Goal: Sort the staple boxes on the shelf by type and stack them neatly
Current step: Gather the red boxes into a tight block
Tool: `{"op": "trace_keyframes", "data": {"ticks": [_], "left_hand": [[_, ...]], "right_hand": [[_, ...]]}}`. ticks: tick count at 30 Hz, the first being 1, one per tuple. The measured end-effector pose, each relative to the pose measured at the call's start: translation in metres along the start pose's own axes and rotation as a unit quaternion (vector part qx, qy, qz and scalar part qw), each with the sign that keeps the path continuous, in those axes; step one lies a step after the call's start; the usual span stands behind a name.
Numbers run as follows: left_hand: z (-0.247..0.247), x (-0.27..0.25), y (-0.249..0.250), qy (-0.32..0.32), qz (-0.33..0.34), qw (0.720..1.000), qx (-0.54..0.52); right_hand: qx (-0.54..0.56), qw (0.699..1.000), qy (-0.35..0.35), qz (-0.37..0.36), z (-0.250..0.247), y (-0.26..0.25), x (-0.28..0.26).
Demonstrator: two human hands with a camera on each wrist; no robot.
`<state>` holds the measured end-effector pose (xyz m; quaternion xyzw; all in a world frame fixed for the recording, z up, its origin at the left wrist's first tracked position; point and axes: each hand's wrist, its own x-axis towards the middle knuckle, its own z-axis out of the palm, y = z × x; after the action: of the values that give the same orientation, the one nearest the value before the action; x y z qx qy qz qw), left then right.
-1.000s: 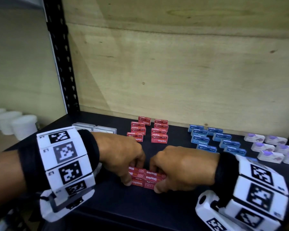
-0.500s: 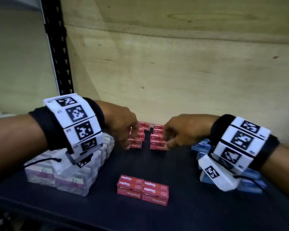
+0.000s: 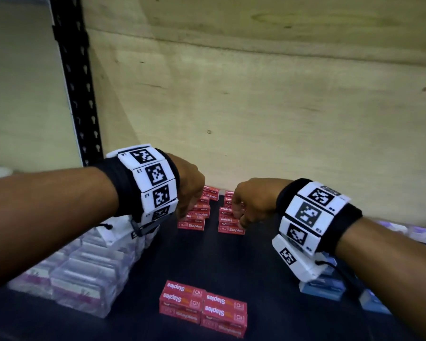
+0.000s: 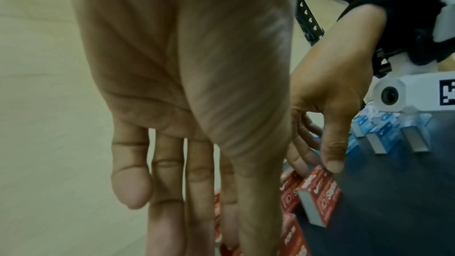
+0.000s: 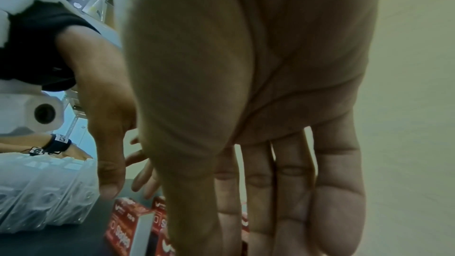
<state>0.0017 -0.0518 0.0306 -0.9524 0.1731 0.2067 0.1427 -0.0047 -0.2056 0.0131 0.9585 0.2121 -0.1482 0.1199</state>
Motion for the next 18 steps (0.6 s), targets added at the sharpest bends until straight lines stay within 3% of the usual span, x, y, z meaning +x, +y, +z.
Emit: {"op": "trace_keyframes", "data": {"ticks": [7,18], "left_hand": [[0.008,0.007,0.01,-0.006,-0.016,0.998,0.064],[0.014,-0.013,0.008,0.02,0.004,0.999,0.039]], "right_hand": [[0.006,1.0,-0.001,-0.01,0.002,-0.003,0.003],[0.032,0.998,0.047,-0.023,0.007,-0.003,-0.02]]}}
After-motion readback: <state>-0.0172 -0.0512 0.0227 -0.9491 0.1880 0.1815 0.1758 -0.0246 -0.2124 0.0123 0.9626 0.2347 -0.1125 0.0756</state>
